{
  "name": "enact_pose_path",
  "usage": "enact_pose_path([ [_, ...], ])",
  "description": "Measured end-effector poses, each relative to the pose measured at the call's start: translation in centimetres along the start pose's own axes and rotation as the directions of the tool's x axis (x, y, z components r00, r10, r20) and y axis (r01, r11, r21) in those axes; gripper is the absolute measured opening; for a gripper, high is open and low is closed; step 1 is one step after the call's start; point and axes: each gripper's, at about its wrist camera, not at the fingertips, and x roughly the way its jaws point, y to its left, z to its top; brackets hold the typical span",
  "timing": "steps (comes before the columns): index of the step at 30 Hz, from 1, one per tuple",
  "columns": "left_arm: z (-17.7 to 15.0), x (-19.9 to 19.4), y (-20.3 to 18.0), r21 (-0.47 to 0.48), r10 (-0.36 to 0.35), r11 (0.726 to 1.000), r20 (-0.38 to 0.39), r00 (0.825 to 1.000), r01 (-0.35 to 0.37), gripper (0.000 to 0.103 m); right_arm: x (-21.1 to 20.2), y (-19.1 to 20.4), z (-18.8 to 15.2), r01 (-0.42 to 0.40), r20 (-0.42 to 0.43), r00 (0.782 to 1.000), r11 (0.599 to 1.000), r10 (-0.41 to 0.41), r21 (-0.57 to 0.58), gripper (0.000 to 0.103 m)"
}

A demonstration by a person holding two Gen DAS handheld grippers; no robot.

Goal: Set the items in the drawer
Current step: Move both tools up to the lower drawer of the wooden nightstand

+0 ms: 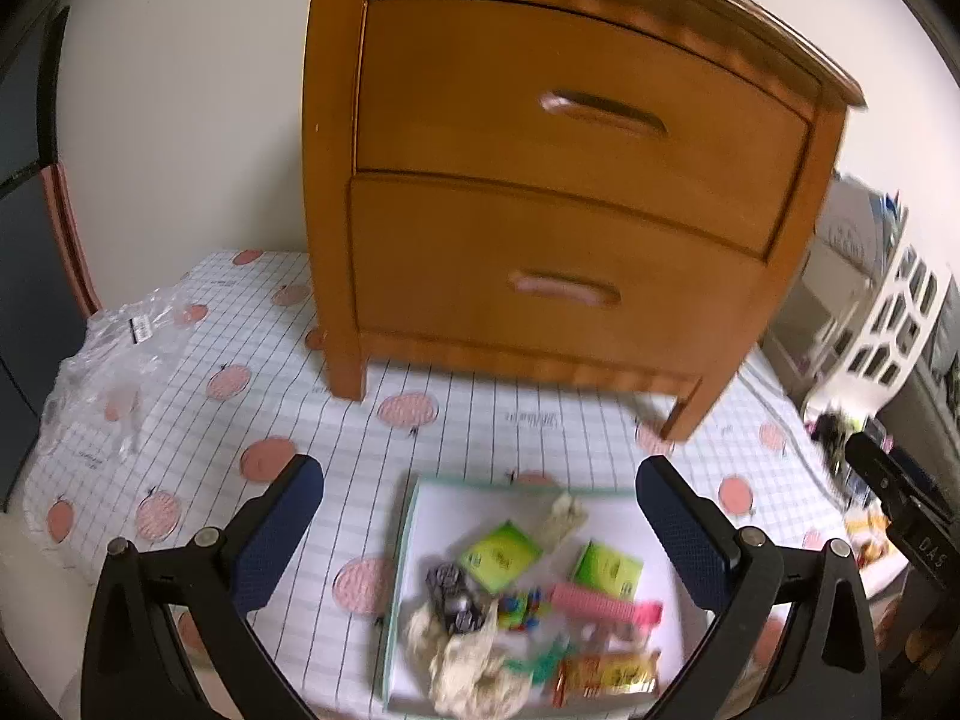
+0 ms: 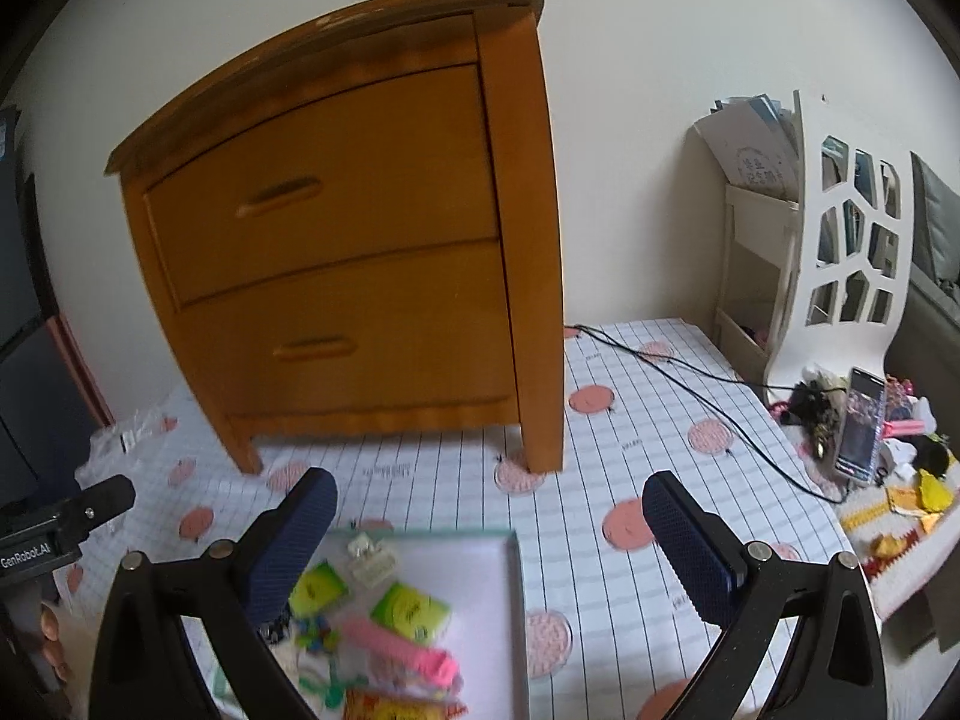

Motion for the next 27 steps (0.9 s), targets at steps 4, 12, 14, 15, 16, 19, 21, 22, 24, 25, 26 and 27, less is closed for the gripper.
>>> enact_pose_path([
  [4,2.1,1.6,0.5,-0.015,-0.011,1.0,0.034,0.999,0.011,0.103,2.3,-0.4,2.1,-0.038,0.023,0.999,0.999,0.037,0.031,0.103],
  [12,6.3,5.1,1.6,0.024,-0.043,0.999,0.056,0.997,0.042,0.103,6.8,-1.0,5.2,-0.095,0.04,0.995,0.995,0.094,0.041,0.103],
  [14,7.4,6.1,2.6,0.01,-0.041,0.999,0.046,0.998,0.04,0.103,8.3,-1.1,5.9,-0.125,0.032,0.992,0.991,0.124,0.035,0.103],
  [15,7.8,6.6,3.1,0.0,-0.041,0.999,0.04,0.998,0.041,0.103,8.8,-1.0,6.2,-0.131,0.031,0.991,0.991,0.13,0.028,0.103],
  [16,8.2,7.2,3.8,-0.007,-0.046,0.999,0.034,0.998,0.047,0.103,9.6,-0.9,6.6,-0.135,0.028,0.99,0.991,0.135,0.014,0.103],
  [19,9.6,8.7,5.5,-0.021,-0.057,0.998,0.044,0.997,0.058,0.103,11.2,-0.5,7.3,-0.165,0.017,0.986,0.986,0.165,-0.024,0.103],
  [21,10.6,9.2,6.7,-0.042,-0.097,0.994,0.062,0.993,0.1,0.103,12.1,-0.4,7.6,-0.188,0.009,0.982,0.981,0.189,-0.04,0.103],
  [22,10.9,9.6,7.3,-0.056,-0.121,0.991,0.065,0.991,0.124,0.103,12.7,-0.2,7.9,-0.205,0.004,0.979,0.977,0.206,-0.05,0.103],
  [24,11.6,10.2,8.0,-0.063,-0.149,0.986,0.069,0.986,0.153,0.103,13.7,0.0,8.1,-0.223,-0.003,0.975,0.973,0.223,-0.064,0.103],
  [25,11.8,10.5,8.2,-0.063,-0.158,0.985,0.065,0.985,0.162,0.103,14.1,0.1,8.3,-0.225,-0.005,0.974,0.972,0.225,-0.071,0.103],
  [26,12.0,10.8,8.4,-0.06,-0.164,0.984,0.063,0.984,0.168,0.103,14.7,0.2,8.5,-0.226,-0.007,0.974,0.971,0.226,-0.08,0.103],
  [27,12.3,11.2,8.3,-0.051,-0.171,0.983,0.063,0.983,0.174,0.103,15.2,0.3,8.6,-0.229,-0.01,0.973,0.97,0.229,-0.085,0.103],
])
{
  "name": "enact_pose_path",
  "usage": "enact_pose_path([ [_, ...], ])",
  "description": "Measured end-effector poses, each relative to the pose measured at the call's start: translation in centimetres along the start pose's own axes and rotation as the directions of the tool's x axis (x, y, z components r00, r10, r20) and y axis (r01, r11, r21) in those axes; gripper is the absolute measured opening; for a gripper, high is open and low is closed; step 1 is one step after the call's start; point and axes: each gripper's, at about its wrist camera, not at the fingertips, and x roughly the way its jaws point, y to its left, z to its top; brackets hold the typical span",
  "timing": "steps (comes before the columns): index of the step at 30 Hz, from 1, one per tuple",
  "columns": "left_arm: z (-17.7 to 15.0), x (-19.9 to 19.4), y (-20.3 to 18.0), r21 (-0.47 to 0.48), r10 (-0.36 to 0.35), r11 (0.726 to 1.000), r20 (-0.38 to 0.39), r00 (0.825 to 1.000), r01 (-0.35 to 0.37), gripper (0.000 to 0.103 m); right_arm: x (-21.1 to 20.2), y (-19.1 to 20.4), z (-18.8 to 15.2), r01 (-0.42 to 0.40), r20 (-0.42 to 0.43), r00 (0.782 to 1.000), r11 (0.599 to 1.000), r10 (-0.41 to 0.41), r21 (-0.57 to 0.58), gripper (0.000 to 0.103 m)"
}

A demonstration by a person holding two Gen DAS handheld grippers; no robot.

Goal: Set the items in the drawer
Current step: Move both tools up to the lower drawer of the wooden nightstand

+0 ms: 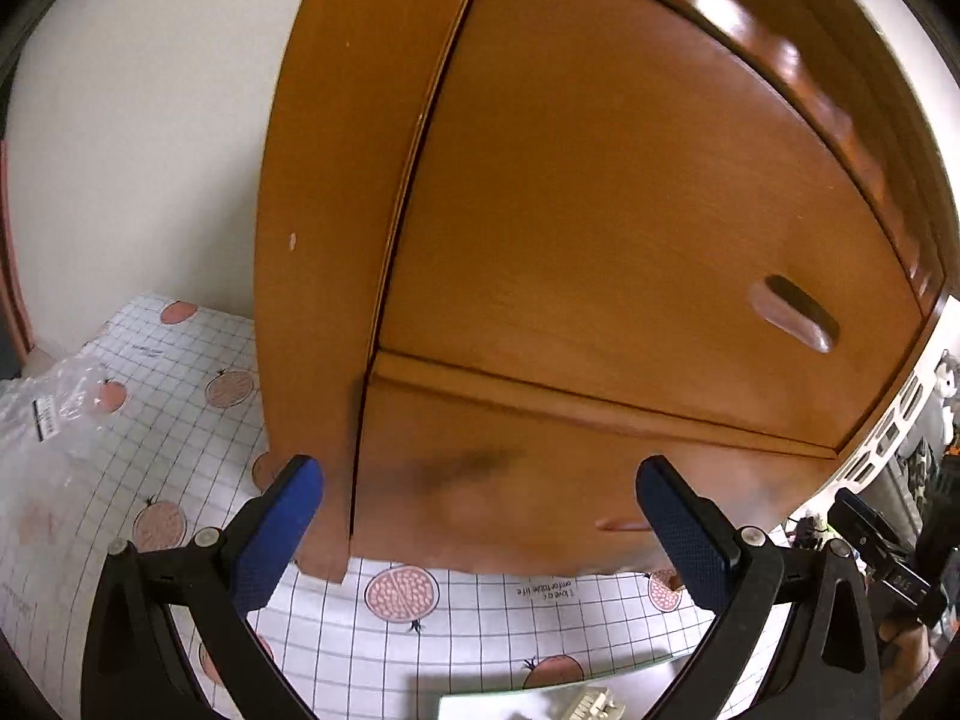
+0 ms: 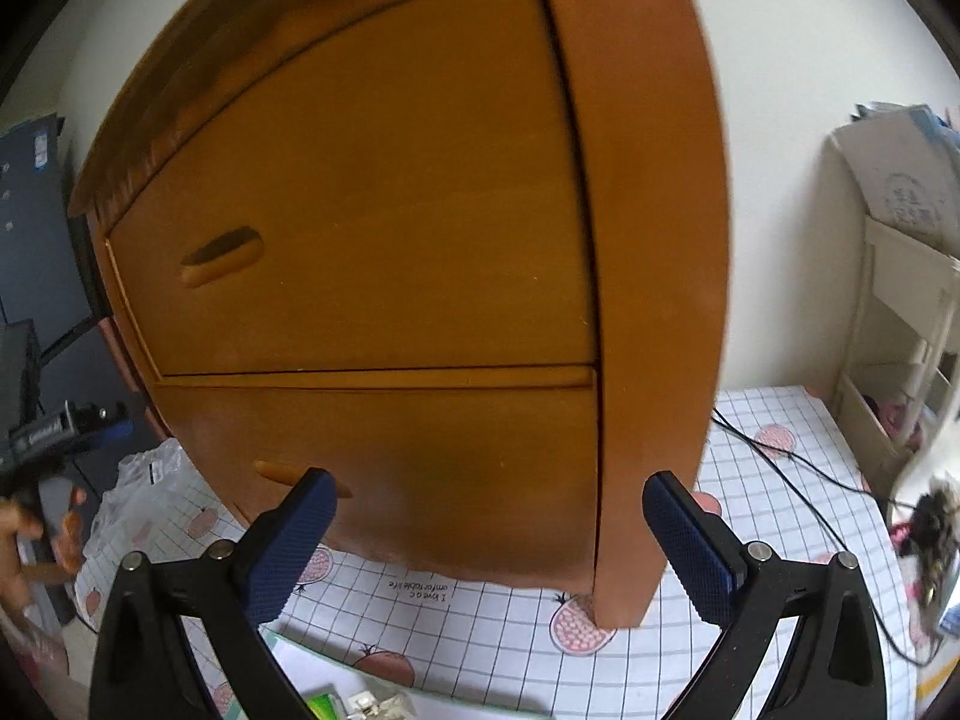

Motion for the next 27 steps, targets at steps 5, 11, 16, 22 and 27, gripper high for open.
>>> enact_pose_path([
  [5,0.3,1.0,-0.4,0.031,-0.017,0.999,-0.003,1.0,0.017,0.103,1.4,0.2,0.3,-0.015,-0.009,1.0,1.0,0.015,-0.013,0.103],
  [11,0.5,1.8,0.7,0.026,-0.028,0.999,0.001,1.0,0.028,0.103,2.2,0.5,0.4,-0.018,-0.014,1.0,0.999,0.018,-0.028,0.103],
  [16,0.2,2.2,0.9,0.034,-0.029,0.999,0.0,1.0,0.028,0.103,2.6,1.2,0.8,-0.026,-0.02,0.999,0.999,0.025,-0.045,0.103],
  [22,1.2,2.4,0.2,0.048,-0.024,0.999,0.018,1.0,0.023,0.103,2.7,1.5,0.8,-0.042,-0.027,0.999,0.998,0.04,-0.045,0.103],
  [27,1.2,2.3,-0.3,0.063,-0.034,0.997,0.027,0.999,0.032,0.103,2.8,1.0,0.6,-0.05,-0.027,0.998,0.998,0.049,-0.037,0.103],
])
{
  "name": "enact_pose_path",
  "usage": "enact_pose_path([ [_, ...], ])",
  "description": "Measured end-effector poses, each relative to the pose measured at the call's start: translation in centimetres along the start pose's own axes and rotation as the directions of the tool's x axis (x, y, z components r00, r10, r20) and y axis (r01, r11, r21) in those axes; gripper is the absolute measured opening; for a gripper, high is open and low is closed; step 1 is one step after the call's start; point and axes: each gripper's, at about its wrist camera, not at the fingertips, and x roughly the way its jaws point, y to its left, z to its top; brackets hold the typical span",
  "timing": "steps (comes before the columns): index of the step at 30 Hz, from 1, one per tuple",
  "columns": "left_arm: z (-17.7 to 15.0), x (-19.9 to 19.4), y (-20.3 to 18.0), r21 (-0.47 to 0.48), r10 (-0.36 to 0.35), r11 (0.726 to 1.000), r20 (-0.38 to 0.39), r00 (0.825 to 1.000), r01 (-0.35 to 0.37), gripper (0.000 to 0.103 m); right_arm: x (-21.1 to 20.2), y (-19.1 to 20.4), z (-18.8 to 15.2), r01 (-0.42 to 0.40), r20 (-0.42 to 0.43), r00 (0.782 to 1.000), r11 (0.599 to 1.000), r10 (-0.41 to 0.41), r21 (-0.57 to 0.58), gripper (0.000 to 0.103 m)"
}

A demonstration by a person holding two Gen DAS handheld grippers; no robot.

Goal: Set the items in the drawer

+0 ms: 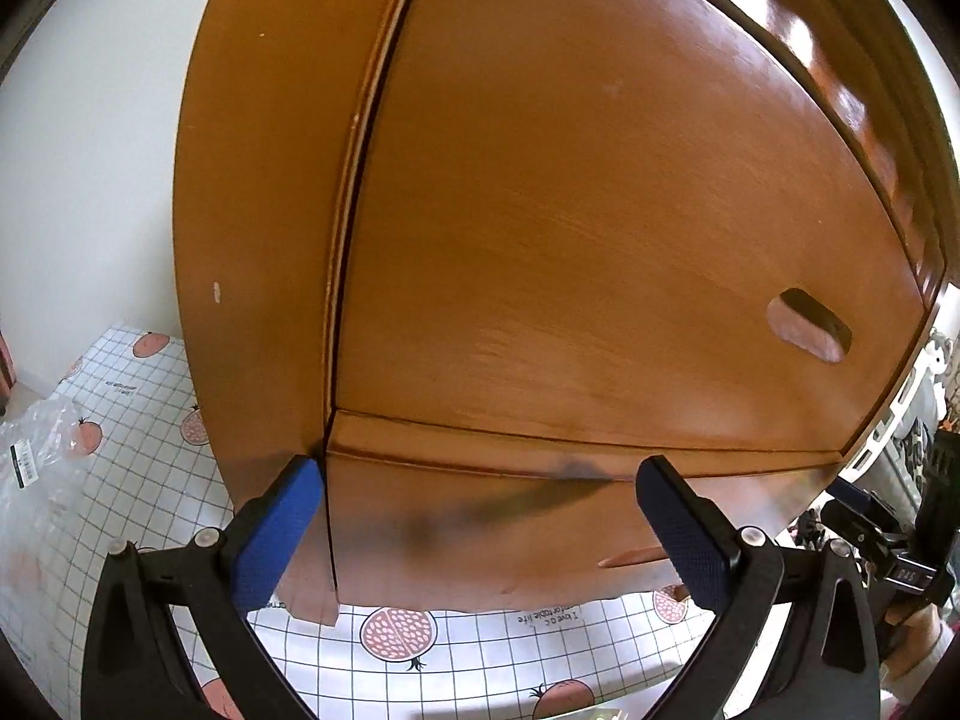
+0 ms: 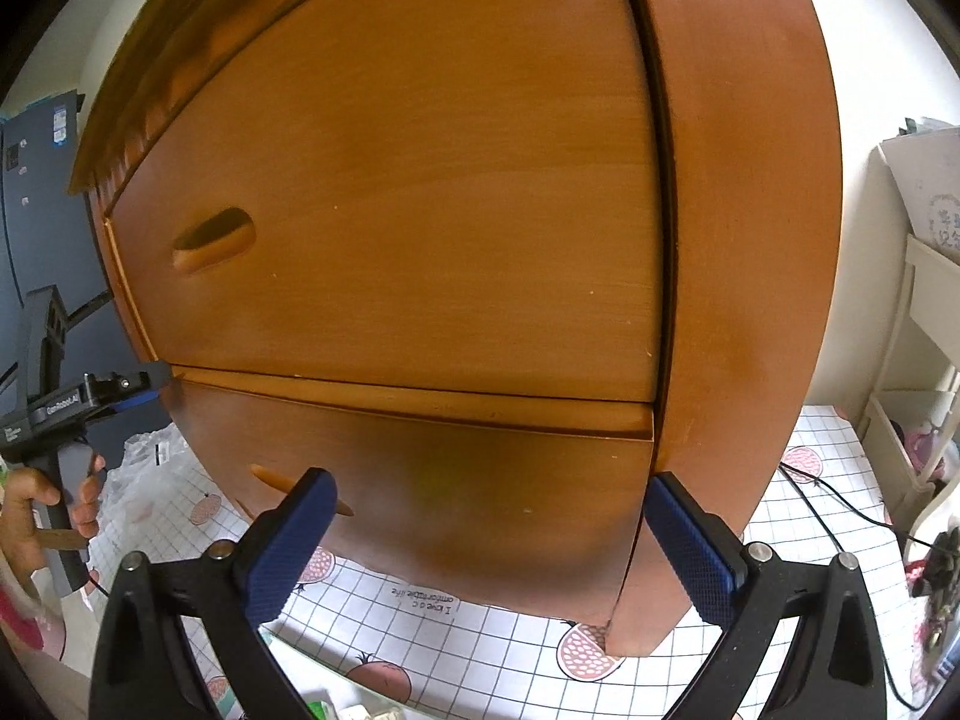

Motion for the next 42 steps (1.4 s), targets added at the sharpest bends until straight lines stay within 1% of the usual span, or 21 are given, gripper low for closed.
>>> enact_pose_path([
  [4,-0.6,-0.2,-0.3,0.029,0.008,1.0,-0.011,1.0,-0.007,0.103,0.0,-0.1,0.0,-0.001,-0.008,1.0,1.0,0.001,-0.007,0.103],
  [6,-0.6,-0.3,-0.3,0.042,0.004,0.999,-0.012,1.0,-0.003,0.103,-0.6,-0.6,0.6,-0.007,-0.012,1.0,1.0,0.007,-0.016,0.103],
  [10,-0.7,-0.1,-0.4,0.051,0.008,0.999,-0.014,1.0,-0.007,0.103,-0.6,-0.5,0.6,-0.009,-0.015,1.0,0.999,0.008,-0.033,0.103],
  [15,-0.5,-1.1,-0.7,0.051,0.001,0.999,0.002,1.0,-0.001,0.103,-0.6,-0.4,0.3,-0.013,-0.019,1.0,1.0,0.012,-0.026,0.103],
  [22,-2.0,-2.1,-0.6,0.057,0.007,0.998,-0.007,1.0,-0.006,0.103,-1.5,-0.5,0.0,-0.015,-0.019,1.0,0.999,0.014,-0.031,0.103],
  [29,-2.3,-3.5,-0.9,0.069,0.013,0.998,-0.015,1.0,-0.012,0.103,-2.6,0.0,-0.7,-0.013,-0.022,1.0,0.999,0.013,-0.031,0.103],
  [31,-2.3,-3.3,-1.0,0.073,0.022,0.997,-0.019,1.0,-0.021,0.103,-3.0,0.2,-1.0,-0.013,-0.021,1.0,1.0,0.012,-0.025,0.103],
  [42,-3.7,-5.5,-1.6,0.073,0.047,0.996,-0.019,0.999,-0.046,0.103,-4.7,1.3,-2.2,-0.004,-0.026,1.0,0.999,0.003,-0.041,0.103],
])
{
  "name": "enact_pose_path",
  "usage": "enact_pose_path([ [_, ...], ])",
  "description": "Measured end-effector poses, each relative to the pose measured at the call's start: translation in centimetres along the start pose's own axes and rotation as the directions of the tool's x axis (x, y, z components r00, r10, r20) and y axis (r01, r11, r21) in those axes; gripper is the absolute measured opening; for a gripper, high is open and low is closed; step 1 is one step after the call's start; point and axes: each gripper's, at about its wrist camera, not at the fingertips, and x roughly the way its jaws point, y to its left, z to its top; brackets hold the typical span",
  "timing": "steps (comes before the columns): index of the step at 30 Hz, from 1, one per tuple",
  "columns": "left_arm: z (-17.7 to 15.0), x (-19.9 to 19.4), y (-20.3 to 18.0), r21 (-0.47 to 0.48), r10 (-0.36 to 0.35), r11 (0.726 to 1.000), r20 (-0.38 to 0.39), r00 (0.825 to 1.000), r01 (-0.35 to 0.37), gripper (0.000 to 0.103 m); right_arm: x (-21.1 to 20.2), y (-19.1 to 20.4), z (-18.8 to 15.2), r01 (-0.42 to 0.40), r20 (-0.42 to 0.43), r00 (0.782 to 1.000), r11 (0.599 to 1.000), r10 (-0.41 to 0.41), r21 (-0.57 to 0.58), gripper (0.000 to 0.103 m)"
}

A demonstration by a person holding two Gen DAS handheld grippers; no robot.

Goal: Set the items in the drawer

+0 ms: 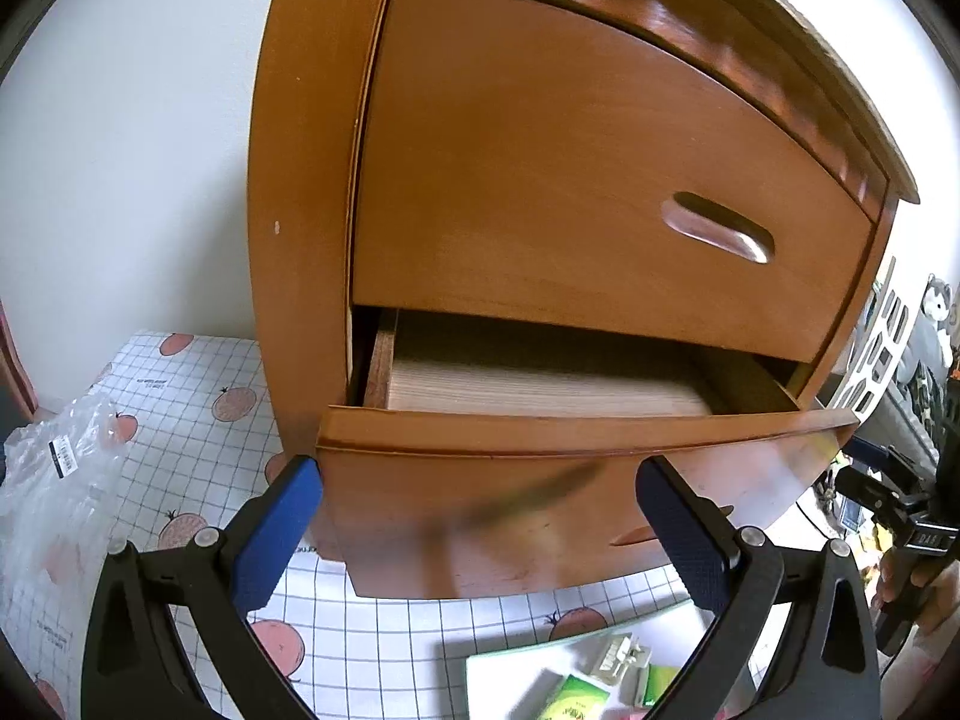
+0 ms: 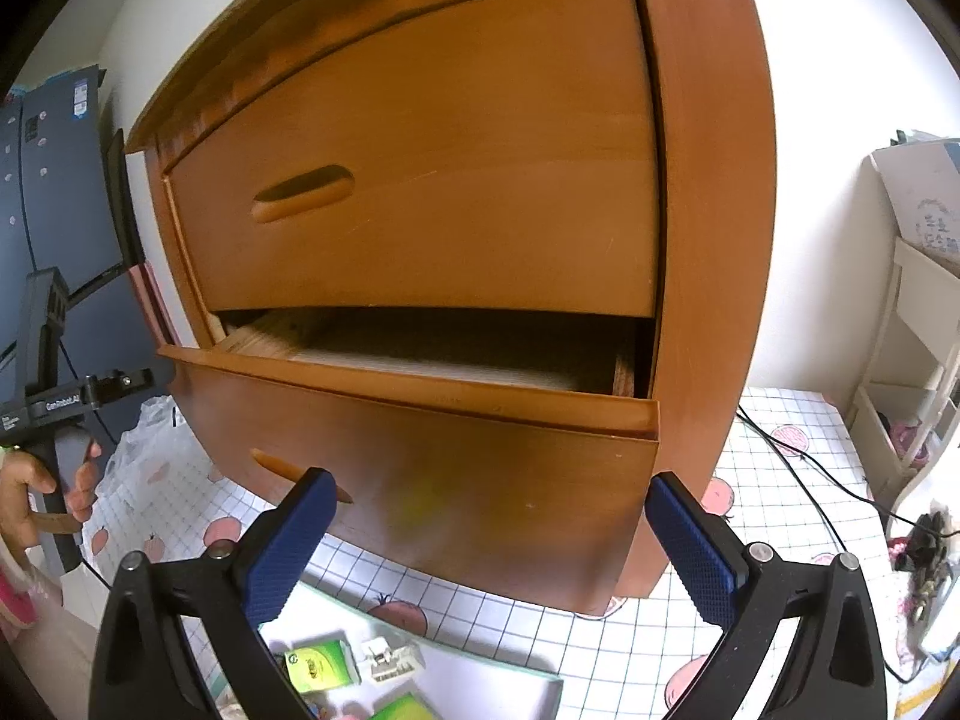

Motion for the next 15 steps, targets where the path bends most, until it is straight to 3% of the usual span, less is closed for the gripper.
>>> enact_pose_path([
  [15,-1.4,0.3,0.3,-0.056,0.022,0.998,-0.012,1.0,-0.023,0.103,-2.5,1.3,-1.8,0.007,0.004,1.0,1.0,-0.007,0.028,0.103],
])
